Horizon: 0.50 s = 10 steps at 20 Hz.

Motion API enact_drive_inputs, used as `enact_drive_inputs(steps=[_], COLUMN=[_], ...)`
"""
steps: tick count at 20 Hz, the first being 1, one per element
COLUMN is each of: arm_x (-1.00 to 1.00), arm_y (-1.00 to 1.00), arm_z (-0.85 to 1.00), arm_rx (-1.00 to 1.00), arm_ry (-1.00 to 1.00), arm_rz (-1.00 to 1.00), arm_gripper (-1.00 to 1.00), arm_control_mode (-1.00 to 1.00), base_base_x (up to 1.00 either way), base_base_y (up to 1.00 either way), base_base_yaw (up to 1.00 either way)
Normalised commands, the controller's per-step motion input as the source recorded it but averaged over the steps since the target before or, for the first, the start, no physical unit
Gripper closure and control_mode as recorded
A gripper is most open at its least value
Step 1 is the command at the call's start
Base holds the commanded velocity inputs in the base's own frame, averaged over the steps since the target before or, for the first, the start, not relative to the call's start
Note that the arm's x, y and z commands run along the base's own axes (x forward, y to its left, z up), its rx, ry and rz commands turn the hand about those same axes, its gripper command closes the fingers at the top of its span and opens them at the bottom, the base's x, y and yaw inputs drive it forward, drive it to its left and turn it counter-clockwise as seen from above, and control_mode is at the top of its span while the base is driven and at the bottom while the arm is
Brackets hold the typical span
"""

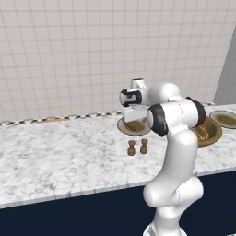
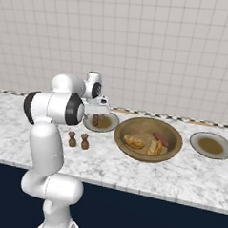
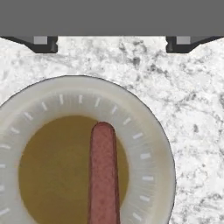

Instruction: Place one bun and one sausage from the bowl on each plate.

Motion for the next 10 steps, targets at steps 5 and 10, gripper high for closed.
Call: enact_drive_inputs(steps=[5,10], arm_x=[-0.25,-0.57], arm_y=[-0.37,-0.64], arm_z=[0.95,0.12], arm_rx=[0.02,0.0], arm_ry=[-0.01,0.0], arm_rz=[0.0,0.0], arm_gripper=[-1.0,-1.0], arm_control_mode=[-1.0,-1.0], base_base_x=[0.0,0.0], base_base_y=[0.0,0.0], base_base_yaw=[0.0,0.0])
